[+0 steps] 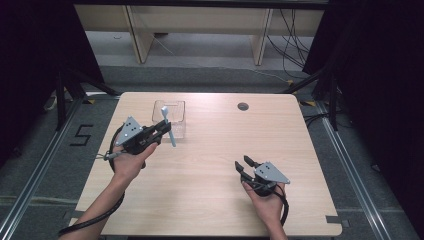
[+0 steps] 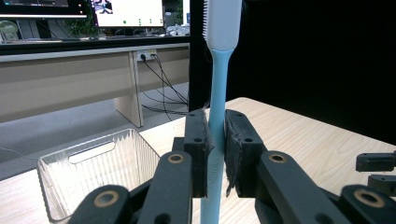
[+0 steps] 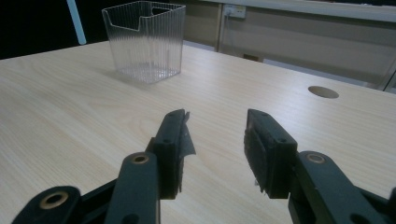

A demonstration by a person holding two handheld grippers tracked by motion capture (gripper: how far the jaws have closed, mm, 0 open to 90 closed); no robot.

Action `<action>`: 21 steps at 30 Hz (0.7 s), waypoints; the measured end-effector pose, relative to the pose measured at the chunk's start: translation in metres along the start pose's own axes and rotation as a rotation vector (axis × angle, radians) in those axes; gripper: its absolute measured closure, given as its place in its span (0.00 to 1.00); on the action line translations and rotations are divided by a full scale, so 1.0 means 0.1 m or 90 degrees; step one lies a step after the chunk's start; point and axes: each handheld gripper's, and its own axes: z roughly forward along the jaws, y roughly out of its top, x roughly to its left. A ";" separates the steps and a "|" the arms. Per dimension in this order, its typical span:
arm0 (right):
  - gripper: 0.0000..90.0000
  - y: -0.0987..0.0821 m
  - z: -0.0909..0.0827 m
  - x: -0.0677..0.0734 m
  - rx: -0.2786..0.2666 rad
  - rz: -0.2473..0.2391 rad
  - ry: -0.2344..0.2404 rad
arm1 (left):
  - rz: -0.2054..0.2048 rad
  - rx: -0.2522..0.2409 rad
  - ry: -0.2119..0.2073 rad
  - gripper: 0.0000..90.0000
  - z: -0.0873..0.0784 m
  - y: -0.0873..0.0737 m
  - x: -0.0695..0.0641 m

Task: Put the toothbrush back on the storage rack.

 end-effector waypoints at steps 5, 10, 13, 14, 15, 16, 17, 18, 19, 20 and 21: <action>0.65 -0.02 -0.02 -0.01 -0.004 -0.010 -0.012 | 0.001 -0.007 0.009 0.88 0.00 0.04 0.05; 0.65 -0.03 -0.02 -0.01 -0.002 0.000 -0.009 | 0.001 -0.015 0.018 0.88 0.00 0.09 0.10; 0.65 -0.03 -0.02 -0.01 -0.003 0.000 -0.010 | 0.000 -0.020 0.024 0.88 0.00 0.13 0.13; 0.65 -0.03 -0.01 -0.01 -0.008 0.001 -0.012 | 0.001 -0.021 0.026 0.88 0.00 0.14 0.14; 0.65 -0.03 -0.01 0.00 -0.010 0.004 -0.013 | 0.001 -0.023 0.026 0.88 0.01 0.15 0.15; 0.65 -0.03 -0.01 -0.01 -0.010 0.001 -0.014 | 0.001 -0.022 0.027 0.88 0.01 0.16 0.15; 0.65 -0.04 -0.01 -0.01 -0.009 0.002 -0.012 | 0.002 -0.023 0.030 0.88 0.01 0.17 0.16; 0.65 -0.04 -0.01 0.00 -0.007 0.004 -0.006 | 0.003 -0.024 0.030 0.88 0.01 0.18 0.17; 0.65 -0.04 -0.01 0.00 -0.007 0.005 -0.006 | 0.004 -0.026 0.032 0.88 0.01 0.19 0.18; 0.65 -0.04 -0.01 0.00 -0.007 0.004 -0.005 | 0.006 -0.025 0.034 0.88 0.01 0.19 0.19; 0.65 -0.04 -0.01 0.00 -0.007 0.004 -0.005 | 0.005 -0.026 0.037 0.88 0.01 0.20 0.19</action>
